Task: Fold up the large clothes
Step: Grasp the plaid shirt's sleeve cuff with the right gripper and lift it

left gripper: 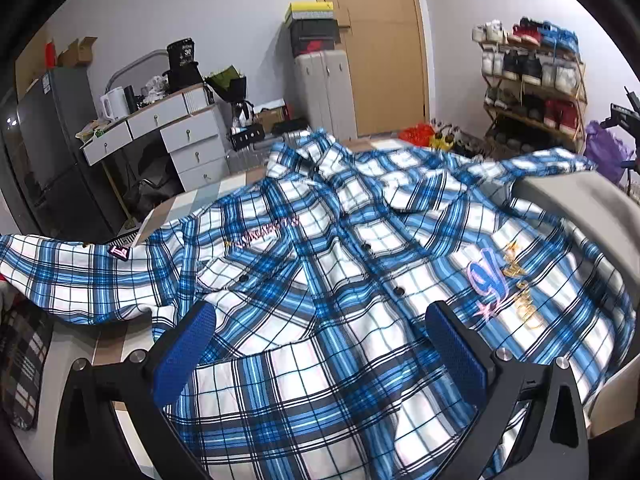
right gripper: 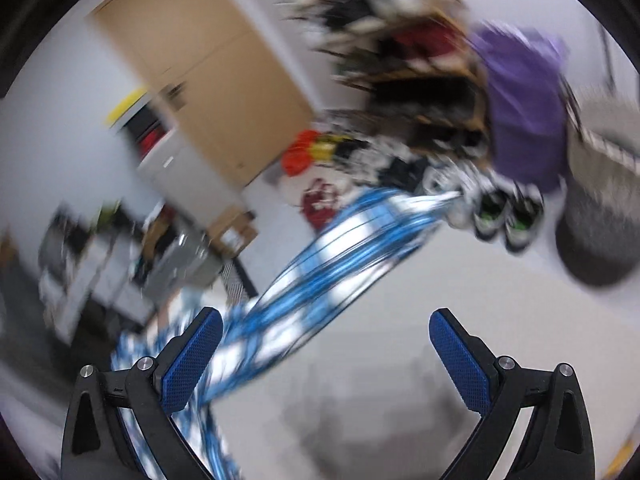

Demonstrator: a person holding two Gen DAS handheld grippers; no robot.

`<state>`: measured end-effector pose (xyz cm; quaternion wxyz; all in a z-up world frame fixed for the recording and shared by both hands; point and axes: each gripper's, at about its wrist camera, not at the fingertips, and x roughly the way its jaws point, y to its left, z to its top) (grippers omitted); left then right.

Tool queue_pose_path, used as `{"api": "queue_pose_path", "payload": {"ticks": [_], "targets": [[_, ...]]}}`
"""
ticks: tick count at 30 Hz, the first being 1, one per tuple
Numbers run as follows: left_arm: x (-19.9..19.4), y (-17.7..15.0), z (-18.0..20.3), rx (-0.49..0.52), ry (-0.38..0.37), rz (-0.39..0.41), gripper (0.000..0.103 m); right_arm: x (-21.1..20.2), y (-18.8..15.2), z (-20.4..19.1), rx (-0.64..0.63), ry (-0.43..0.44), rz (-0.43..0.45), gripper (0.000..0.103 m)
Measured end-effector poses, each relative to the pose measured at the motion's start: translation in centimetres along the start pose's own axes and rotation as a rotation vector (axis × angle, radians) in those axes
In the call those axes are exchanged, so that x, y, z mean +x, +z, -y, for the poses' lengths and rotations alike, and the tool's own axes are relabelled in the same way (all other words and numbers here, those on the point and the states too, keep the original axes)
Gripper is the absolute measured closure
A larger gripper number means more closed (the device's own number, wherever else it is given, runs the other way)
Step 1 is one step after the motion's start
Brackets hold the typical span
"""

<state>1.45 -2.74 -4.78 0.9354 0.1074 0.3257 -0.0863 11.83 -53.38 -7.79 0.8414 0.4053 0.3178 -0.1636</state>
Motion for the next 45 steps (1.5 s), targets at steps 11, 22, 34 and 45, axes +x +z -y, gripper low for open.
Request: {"api": "queue_pose_path", "payload": {"ticks": [11, 22, 34, 45], "targets": [[2.9, -1.1, 0.3, 0.028, 0.0, -0.085, 0.001, 7.5, 6.7, 5.5, 0.184, -0.008, -0.111, 0.0], [3.9, -1.9, 1.0, 0.109, 0.012, -0.112, 0.001, 12.3, 8.5, 6.1, 0.218, -0.094, -0.169, 0.028], [2.6, -1.5, 0.6, 0.086, -0.002, -0.076, 0.001, 7.8, 8.5, -0.2, -0.039, -0.114, 0.086, 0.098], [-0.3, -0.5, -1.8, -0.011, -0.008, 0.0, 0.001, -3.5, 4.6, -17.3, -0.383, 0.044, 0.326, 0.098]]}}
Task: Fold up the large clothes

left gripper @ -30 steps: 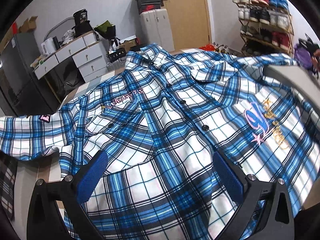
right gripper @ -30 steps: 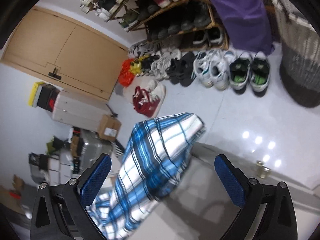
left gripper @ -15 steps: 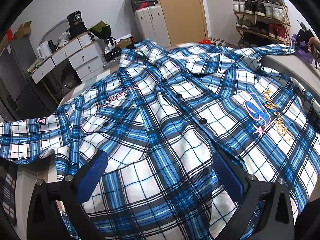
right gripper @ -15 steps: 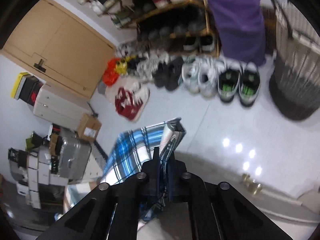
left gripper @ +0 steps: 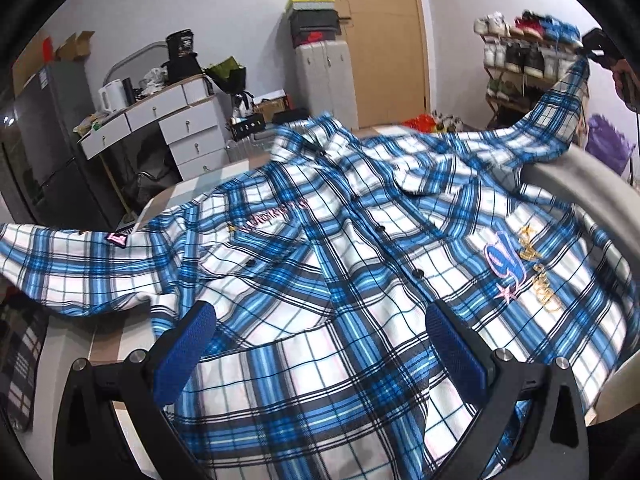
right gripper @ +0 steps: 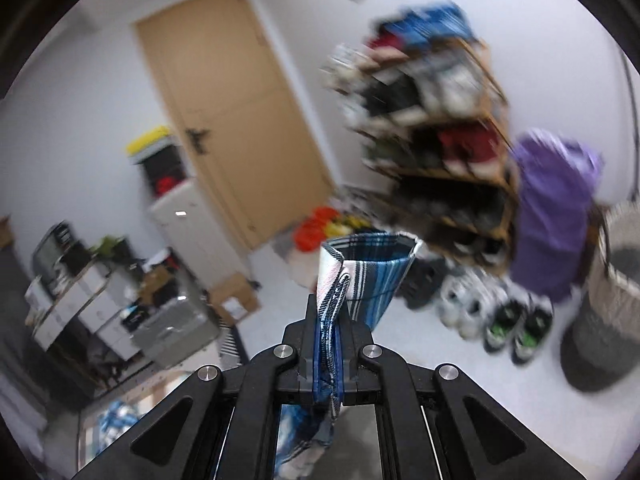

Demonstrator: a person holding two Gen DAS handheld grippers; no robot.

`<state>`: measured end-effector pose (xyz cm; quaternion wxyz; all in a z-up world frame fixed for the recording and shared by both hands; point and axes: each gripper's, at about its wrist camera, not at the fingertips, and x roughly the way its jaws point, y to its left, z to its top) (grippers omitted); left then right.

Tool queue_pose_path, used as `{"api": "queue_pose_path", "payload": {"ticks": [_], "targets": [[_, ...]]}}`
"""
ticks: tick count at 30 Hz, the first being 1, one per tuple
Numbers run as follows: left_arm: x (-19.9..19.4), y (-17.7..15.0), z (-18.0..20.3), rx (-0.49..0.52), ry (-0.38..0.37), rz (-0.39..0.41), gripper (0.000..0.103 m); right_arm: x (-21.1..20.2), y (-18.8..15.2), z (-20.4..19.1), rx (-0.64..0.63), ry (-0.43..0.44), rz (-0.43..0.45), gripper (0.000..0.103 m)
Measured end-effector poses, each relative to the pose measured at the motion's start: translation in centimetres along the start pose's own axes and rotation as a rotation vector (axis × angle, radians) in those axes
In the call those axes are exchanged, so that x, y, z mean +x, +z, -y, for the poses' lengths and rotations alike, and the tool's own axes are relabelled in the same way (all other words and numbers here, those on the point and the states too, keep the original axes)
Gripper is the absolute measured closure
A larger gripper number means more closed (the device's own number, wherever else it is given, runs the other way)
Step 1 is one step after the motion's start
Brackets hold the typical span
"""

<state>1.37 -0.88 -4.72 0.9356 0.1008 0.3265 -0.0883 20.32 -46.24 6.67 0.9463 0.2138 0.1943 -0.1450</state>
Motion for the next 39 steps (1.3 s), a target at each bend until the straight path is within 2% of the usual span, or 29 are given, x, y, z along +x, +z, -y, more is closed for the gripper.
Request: {"api": "queue_pose_path", "payload": {"ticks": [5, 7, 10, 13, 14, 15, 16, 18, 19, 20, 23, 26, 28, 31, 32, 34, 35, 36, 37, 38, 39], "targets": [[-2.7, 0.1, -1.2, -0.066, -0.023, 0.066, 0.001, -3.3, 0.4, -10.9, -0.118, 0.089, 0.016, 0.098], [-4.2, 0.0, -1.9, -0.093, -0.036, 0.096, 0.001, -3.8, -0.1, -15.1, -0.114, 0.136, -0.016, 0.098], [-5.6, -0.3, -3.1, -0.125, -0.053, 0.131, 0.001, -3.6, -2.4, -22.3, -0.089, 0.232, -0.11, 0.098], [-7.0, -0.7, -5.2, -0.199, -0.046, 0.162, 0.001, -2.6, -7.6, -30.6, -0.14, 0.335, -0.227, 0.098], [-7.3, -0.8, -5.6, -0.222, -0.052, 0.169, 0.001, -2.3, -9.1, -32.1, -0.154, 0.357, -0.251, 0.098], [-7.6, -1.0, -6.6, -0.274, -0.062, 0.178, 0.001, -1.3, -12.0, -35.0, -0.174, 0.393, -0.296, 0.098], [-7.7, -1.2, -7.1, -0.314, -0.07, 0.179, 0.001, -0.7, -13.9, -36.2, -0.176, 0.411, -0.329, 0.098], [-8.1, -1.6, -8.0, -0.38, -0.093, 0.182, 0.001, 1.7, -20.2, -39.3, -0.106, 0.492, -0.474, 0.098], [-8.3, -1.8, -8.4, -0.404, -0.104, 0.185, 0.001, 2.7, -22.1, -40.4, -0.092, 0.512, -0.518, 0.098], [-8.4, -1.8, -8.5, -0.414, -0.112, 0.188, 0.001, 3.9, -25.8, -42.2, -0.107, 0.527, -0.577, 0.098], [-9.4, -2.2, -9.3, -0.46, -0.125, 0.245, 0.001, 6.0, -33.9, -45.7, -0.141, 0.545, -0.679, 0.098], [-9.6, -2.0, -9.5, -0.445, -0.137, 0.272, 0.001, 7.9, -40.2, -47.4, -0.181, 0.545, -0.75, 0.098], [-9.4, -1.9, -9.2, -0.436, -0.149, 0.275, 0.001, 8.5, -43.5, -48.6, -0.215, 0.555, -0.772, 0.098], [-9.2, -1.9, -9.2, -0.432, -0.177, 0.269, 0.001, 8.2, -46.6, -49.0, -0.245, 0.551, -0.803, 0.094], [-9.3, -2.0, -9.1, -0.428, -0.179, 0.267, 0.001, 8.2, -47.4, -48.9, -0.25, 0.549, -0.823, 0.089], [-9.3, -2.0, -8.8, -0.415, -0.181, 0.267, 0.001, 8.5, -47.9, -48.8, -0.239, 0.589, -0.865, 0.073], [-9.4, -2.1, -8.8, -0.414, -0.183, 0.268, 0.001, 8.4, -47.8, -48.7, -0.218, 0.649, -0.892, 0.049], [-9.3, -2.0, -8.8, -0.414, -0.182, 0.271, 0.001, 8.2, -47.6, -49.0, -0.206, 0.693, -0.912, 0.033], [-9.3, -2.0, -8.8, -0.416, -0.184, 0.272, 0.001, 7.6, -47.2, -49.0, -0.204, 0.729, -0.931, 0.006], [-9.6, -2.2, -8.7, -0.418, -0.186, 0.273, 0.001, 6.9, -46.4, -48.6, -0.208, 0.761, -0.933, 0.0], [-9.5, -2.2, -8.7, -0.42, -0.187, 0.271, 0.001, 6.1, -45.5, -48.2, -0.211, 0.826, -0.933, 0.0]]}}
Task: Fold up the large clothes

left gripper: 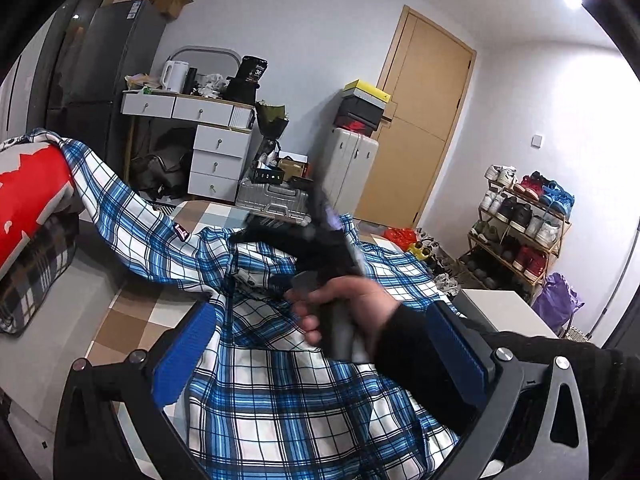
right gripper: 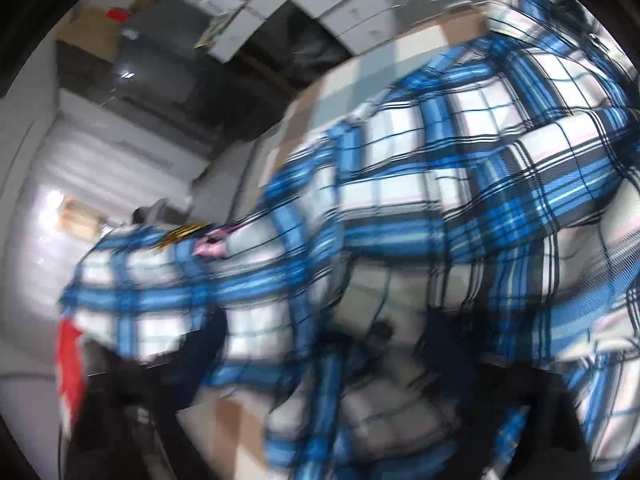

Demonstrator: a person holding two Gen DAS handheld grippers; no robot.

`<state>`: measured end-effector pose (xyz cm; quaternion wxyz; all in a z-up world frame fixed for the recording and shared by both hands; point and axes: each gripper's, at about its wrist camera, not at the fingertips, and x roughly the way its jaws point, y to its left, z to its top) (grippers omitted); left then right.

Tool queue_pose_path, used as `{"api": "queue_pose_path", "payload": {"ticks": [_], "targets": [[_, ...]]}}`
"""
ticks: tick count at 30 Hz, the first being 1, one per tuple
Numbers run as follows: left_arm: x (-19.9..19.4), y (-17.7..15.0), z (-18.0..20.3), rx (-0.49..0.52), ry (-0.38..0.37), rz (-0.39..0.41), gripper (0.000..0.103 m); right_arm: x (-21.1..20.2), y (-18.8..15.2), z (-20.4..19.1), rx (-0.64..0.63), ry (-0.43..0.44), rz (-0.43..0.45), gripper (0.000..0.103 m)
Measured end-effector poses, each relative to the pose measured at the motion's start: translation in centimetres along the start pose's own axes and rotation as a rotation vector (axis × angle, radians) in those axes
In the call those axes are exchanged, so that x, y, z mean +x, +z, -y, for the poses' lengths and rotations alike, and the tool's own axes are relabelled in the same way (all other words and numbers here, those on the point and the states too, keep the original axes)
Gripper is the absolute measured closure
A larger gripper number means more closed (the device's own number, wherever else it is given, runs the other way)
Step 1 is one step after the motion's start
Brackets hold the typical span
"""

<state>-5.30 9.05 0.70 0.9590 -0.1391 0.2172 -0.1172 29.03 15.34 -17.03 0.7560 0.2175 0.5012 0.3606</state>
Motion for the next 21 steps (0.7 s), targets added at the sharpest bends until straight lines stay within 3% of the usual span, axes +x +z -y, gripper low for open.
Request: {"api": "queue_pose_path", "payload": {"ticks": [2, 4, 7, 8, 12, 14, 17, 21], "targets": [[-0.1, -0.2, -0.1, 0.0, 0.001, -0.005, 0.001, -2.1, 0.2, -0.4, -0.023, 0.05, 0.021, 0.0], [0.2, -0.2, -0.1, 0.001, 0.003, -0.018, 0.001, -5.3, 0.5, 0.2, -0.031, 0.038, 0.086, 0.0], [0.4, -0.4, 0.1, 0.005, 0.007, -0.028, 0.001, -8.7, 1.8, 2.9, -0.001, -0.096, 0.148, 0.0], [0.5, -0.4, 0.1, 0.008, 0.008, -0.03, 0.001, -9.7, 2.2, 4.5, 0.022, -0.184, 0.154, 0.0], [0.6, -0.6, 0.3, 0.028, 0.023, -0.028, 0.001, -11.4, 3.3, 10.3, 0.102, -0.364, 0.117, 0.0], [0.8, -0.6, 0.3, 0.026, 0.032, -0.033, 0.001, -12.8, 3.0, 12.9, 0.162, -0.364, 0.125, 0.0], [1.2, -0.5, 0.0, 0.019, 0.036, -0.047, 0.001, -13.7, 2.2, 15.9, 0.278, -0.262, 0.132, 0.0], [1.7, -0.5, -0.2, 0.02, 0.07, -0.063, 0.001, -14.0, 1.4, 15.1, 0.193, -0.284, 0.087, 0.0]]}}
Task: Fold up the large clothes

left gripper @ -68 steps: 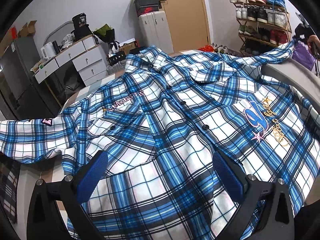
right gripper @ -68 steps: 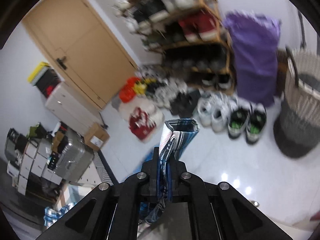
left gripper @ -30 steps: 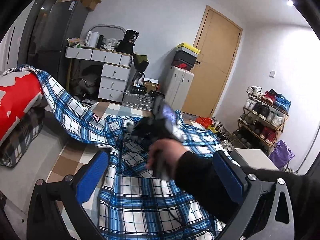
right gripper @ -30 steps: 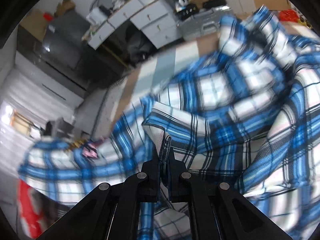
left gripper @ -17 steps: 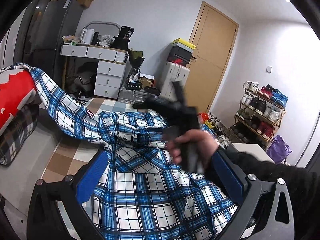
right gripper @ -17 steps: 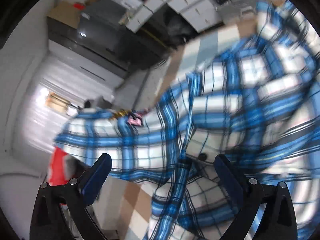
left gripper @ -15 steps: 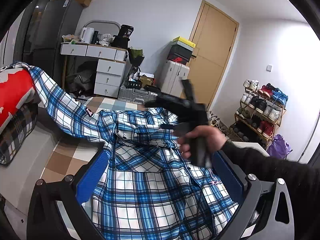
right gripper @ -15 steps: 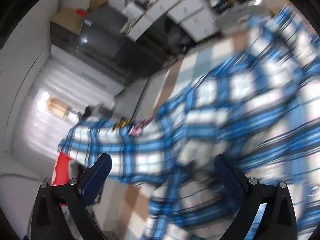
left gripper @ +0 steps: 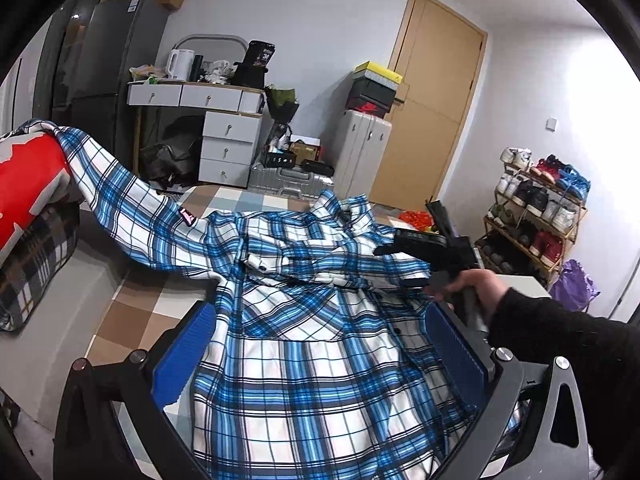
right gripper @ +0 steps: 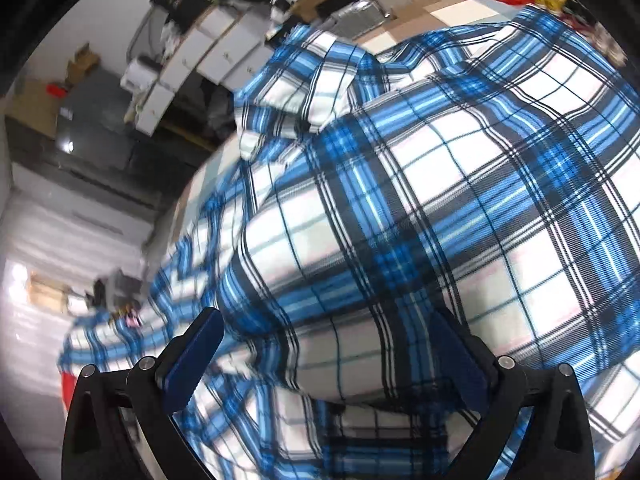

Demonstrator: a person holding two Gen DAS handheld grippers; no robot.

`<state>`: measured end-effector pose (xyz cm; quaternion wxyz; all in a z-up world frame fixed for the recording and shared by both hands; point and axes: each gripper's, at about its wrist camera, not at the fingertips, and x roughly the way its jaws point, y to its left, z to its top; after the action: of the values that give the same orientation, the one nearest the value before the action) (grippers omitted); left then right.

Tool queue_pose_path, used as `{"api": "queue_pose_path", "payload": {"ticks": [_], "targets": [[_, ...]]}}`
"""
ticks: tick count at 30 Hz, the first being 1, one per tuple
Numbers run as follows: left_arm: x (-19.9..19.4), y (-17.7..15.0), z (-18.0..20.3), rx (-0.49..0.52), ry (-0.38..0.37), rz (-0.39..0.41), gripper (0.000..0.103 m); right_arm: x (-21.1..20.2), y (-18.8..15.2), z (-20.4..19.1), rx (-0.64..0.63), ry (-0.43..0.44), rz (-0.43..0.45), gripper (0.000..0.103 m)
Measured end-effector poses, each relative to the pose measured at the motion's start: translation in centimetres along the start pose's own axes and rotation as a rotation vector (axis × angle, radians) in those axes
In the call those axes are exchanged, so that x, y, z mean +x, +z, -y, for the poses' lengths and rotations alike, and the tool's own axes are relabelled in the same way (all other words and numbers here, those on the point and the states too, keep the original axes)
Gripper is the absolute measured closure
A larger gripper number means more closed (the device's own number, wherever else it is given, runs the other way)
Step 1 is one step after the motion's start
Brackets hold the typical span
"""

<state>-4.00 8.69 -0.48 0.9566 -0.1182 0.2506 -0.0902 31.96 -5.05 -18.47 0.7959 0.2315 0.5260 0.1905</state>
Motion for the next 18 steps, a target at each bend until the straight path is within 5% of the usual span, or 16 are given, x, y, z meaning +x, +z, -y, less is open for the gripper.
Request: {"api": "queue_pose_path", "payload": {"ticks": [4, 8, 12, 18], "targets": [[0.2, 0.3, -0.4, 0.0, 0.024, 0.001, 0.001, -1.1, -2.0, -0.7, -0.066, -0.103, -0.01, 0.0], [0.3, 1.0, -1.4, 0.009, 0.056, 0.053, 0.001, -6.3, -6.0, -4.5, -0.148, 0.11, 0.176, 0.0], [0.2, 2.3, -2.9, 0.036, 0.169, 0.083, 0.001, -10.9, -12.2, -7.8, -0.204, 0.271, 0.318, 0.0], [-2.1, 6.9, -7.5, -0.113, 0.252, 0.025, 0.001, -13.6, -19.8, -8.7, -0.304, 0.253, 0.429, 0.0]]}}
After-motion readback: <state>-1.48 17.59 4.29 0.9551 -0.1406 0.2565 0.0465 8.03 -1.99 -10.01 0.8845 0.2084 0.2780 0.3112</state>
